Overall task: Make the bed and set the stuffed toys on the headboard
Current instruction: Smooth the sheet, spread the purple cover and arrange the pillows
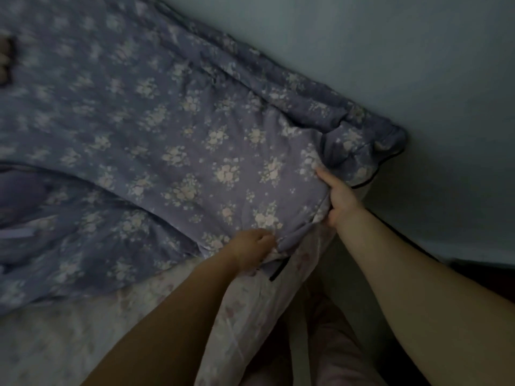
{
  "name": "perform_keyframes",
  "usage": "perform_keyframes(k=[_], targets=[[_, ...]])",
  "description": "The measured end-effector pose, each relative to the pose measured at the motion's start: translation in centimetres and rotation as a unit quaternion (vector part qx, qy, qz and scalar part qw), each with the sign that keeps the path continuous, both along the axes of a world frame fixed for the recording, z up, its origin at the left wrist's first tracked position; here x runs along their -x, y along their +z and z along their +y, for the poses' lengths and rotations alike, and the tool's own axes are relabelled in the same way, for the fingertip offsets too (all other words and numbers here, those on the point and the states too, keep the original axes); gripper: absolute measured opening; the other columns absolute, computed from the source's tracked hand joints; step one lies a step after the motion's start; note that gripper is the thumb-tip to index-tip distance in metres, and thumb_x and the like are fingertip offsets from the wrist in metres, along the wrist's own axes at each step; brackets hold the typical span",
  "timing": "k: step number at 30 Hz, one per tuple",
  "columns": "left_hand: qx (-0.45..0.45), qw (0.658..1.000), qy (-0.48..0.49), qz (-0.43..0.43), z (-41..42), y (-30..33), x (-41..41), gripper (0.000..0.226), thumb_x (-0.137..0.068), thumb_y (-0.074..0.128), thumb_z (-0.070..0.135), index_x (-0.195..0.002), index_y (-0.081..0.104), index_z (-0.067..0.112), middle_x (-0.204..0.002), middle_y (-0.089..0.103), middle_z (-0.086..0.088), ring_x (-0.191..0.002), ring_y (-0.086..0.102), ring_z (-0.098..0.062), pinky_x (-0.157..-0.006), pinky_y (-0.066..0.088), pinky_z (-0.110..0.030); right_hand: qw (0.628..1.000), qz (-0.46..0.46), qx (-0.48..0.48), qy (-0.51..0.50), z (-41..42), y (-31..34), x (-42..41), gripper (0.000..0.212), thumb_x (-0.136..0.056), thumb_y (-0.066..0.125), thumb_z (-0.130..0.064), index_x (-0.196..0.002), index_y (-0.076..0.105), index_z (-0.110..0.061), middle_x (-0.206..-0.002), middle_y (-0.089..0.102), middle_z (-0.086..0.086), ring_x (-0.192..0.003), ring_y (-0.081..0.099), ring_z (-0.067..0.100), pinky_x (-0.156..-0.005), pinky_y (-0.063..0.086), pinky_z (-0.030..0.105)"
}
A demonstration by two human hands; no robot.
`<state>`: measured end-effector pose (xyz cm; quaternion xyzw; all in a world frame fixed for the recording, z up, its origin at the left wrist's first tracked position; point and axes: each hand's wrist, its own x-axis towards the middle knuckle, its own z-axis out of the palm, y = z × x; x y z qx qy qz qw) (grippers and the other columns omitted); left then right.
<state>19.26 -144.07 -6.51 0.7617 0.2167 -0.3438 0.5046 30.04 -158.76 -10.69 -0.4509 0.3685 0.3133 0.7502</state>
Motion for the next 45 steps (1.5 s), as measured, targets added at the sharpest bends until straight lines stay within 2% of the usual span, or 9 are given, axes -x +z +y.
perform_keyframes(k=[4, 8, 12, 20, 29, 32, 36, 41, 45], targets=[[-0.013, 0.997, -0.045, 0.066, 0.8, 1.5, 1.5, 0.037, -0.08, 0.064, 0.052, -0.101, 0.055, 0.024, -0.092, 0.054, 0.005, -0.08, 0.056, -0.012, -0.06, 0.05, -0.025, 0.991, -0.011, 0.086, -0.098, -1.8, -0.1, 1.6, 0.051, -0.073, 0.076, -0.014, -0.122, 0.062, -0.009, -0.117, 0.066, 0.014, -0.1, 0.064, 0.032, -0.077, 0.055, 0.04], [-0.065, 0.976, -0.173, 0.119, 1.8, 2.7, 3.8, 0.044, -0.08, 0.072, 0.029, -0.118, 0.054, 0.017, -0.091, 0.06, -0.002, -0.064, 0.057, -0.012, -0.051, 0.048, -0.019, 0.985, 0.024, 0.172, -0.005, -2.2, -1.7, 6.4, 0.061, -0.071, 0.079, -0.012, -0.127, 0.056, -0.005, -0.122, 0.062, 0.016, -0.102, 0.062, 0.032, -0.085, 0.052, 0.042], [-0.064, 0.978, -0.122, 0.156, 3.3, 3.3, 5.7, 0.009, -0.083, 0.064, 0.012, -0.083, 0.058, 0.007, -0.062, 0.058, -0.008, -0.052, 0.051, -0.016, -0.054, 0.044, -0.028, 0.982, 0.022, 0.175, 0.065, -0.9, -0.8, 8.6, 0.056, -0.076, 0.075, -0.008, -0.127, 0.054, -0.003, -0.116, 0.061, 0.009, -0.104, 0.059, 0.031, -0.079, 0.051, 0.039], [-0.08, 0.975, -0.146, 0.146, 3.6, 3.5, 5.6, 0.025, -0.084, 0.059, 0.013, -0.062, 0.048, 0.011, -0.058, 0.047, -0.004, -0.052, 0.042, -0.014, -0.052, 0.033, -0.024, 0.968, -0.095, 0.187, 0.138, -2.9, 0.4, 9.4, 0.055, -0.08, 0.073, -0.01, -0.131, 0.053, -0.008, -0.126, 0.059, 0.008, -0.111, 0.058, 0.026, -0.094, 0.048, 0.034], [-0.11, 0.97, -0.156, 0.154, 2.0, 2.3, 7.3, 0.009, -0.087, 0.057, 0.016, -0.086, 0.055, 0.008, -0.069, 0.053, -0.004, -0.061, 0.048, -0.015, -0.052, 0.037, -0.024, 0.941, -0.107, 0.238, 0.215, -4.2, -1.8, 10.2, 0.053, -0.081, 0.073, -0.013, -0.13, 0.051, -0.006, -0.122, 0.057, 0.003, -0.109, 0.056, 0.022, -0.097, 0.044, 0.033], [-0.145, 0.961, -0.205, 0.12, 0.9, 1.6, 7.6, 0.036, -0.088, 0.058, 0.023, -0.122, 0.055, 0.009, -0.112, 0.061, -0.012, -0.099, 0.059, -0.026, -0.073, 0.045, -0.028, 0.938, -0.112, 0.269, 0.189, -5.3, -2.4, 9.7, 0.043, -0.084, 0.069, -0.013, -0.123, 0.056, -0.003, -0.11, 0.058, 0.005, -0.099, 0.056, 0.021, -0.085, 0.043, 0.028], [-0.132, 0.962, -0.236, 0.021, -0.2, 0.2, 10.0, 0.074, -0.086, 0.063, 0.037, -0.148, 0.023, 0.028, -0.152, 0.03, 0.0, -0.138, 0.03, -0.019, -0.11, 0.026, -0.025, 0.882, -0.089, 0.413, 0.21, -6.7, -5.6, 7.9, 0.051, -0.073, 0.076, -0.017, -0.116, 0.057, 0.002, -0.119, 0.062, 0.018, -0.103, 0.062, 0.032, -0.089, 0.051, 0.042], [-0.13, 0.991, -0.012, -0.028, 2.1, 0.2, 12.3, 0.055, -0.09, 0.06, 0.025, -0.141, 0.039, 0.021, -0.142, 0.043, -0.001, -0.126, 0.044, -0.016, -0.092, 0.032, -0.016, 0.786, -0.096, 0.562, 0.239, -3.6, -1.3, 7.3, 0.064, -0.073, 0.065, -0.03, -0.129, 0.048, -0.005, -0.134, 0.046, 0.019, -0.117, 0.051, 0.037, -0.098, 0.044, 0.045], [-0.18, 0.972, 0.151, -0.013, 7.2, -0.7, 14.0, 0.032, -0.09, 0.058, 0.017, -0.121, 0.06, 0.012, -0.12, 0.062, -0.009, -0.112, 0.058, -0.024, -0.085, 0.041, -0.025, 0.689, -0.333, 0.571, 0.298, 4.2, 3.3, 10.4, 0.054, -0.088, 0.055, -0.015, -0.138, 0.036, -0.01, -0.145, 0.029, 0.014, -0.129, 0.034, 0.033, -0.108, 0.032, 0.043]])
